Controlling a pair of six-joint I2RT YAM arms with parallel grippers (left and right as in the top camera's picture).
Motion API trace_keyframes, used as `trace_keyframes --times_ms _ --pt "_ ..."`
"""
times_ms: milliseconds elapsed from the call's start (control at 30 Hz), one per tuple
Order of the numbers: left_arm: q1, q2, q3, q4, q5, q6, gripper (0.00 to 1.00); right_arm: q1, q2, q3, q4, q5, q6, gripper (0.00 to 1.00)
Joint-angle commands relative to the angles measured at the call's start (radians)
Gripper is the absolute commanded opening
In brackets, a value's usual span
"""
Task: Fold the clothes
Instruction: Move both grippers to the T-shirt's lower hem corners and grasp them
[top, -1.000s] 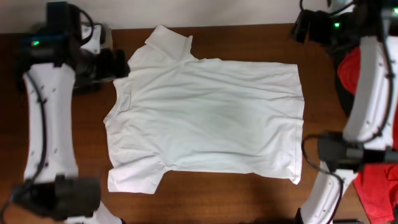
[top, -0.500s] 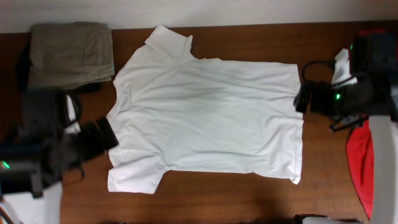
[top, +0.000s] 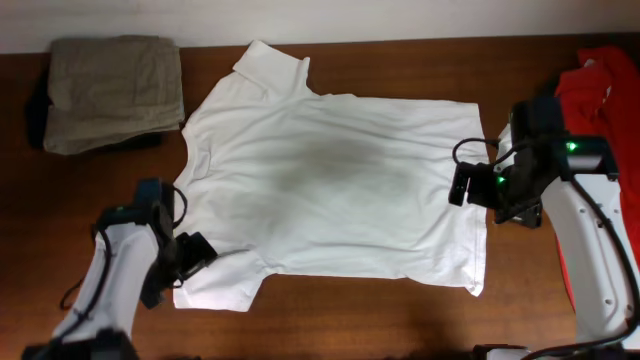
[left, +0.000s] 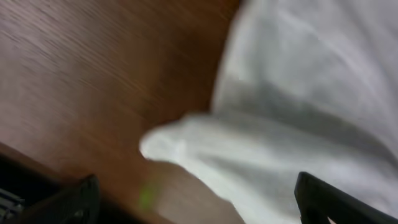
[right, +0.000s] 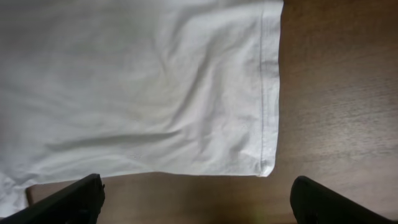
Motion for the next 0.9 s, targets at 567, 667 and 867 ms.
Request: trace_keyframes --times_ms 567,667,867 --pt "0.077 0.367 -0.007 0.147 0.014 0.163 0.08 -0.072 -0.002 -0.067 0.062 0.174 0.130 0.99" --pt "0.077 0.367 -0.007 0.147 0.017 0.150 0.01 -0.152 0.003 -0.153 0.084 0.128 0.132 0.99" --pt "0.077 0.367 -0.007 0.148 0.123 0.088 0.01 -0.174 0.014 -0.357 0.142 0.005 0.137 0.89"
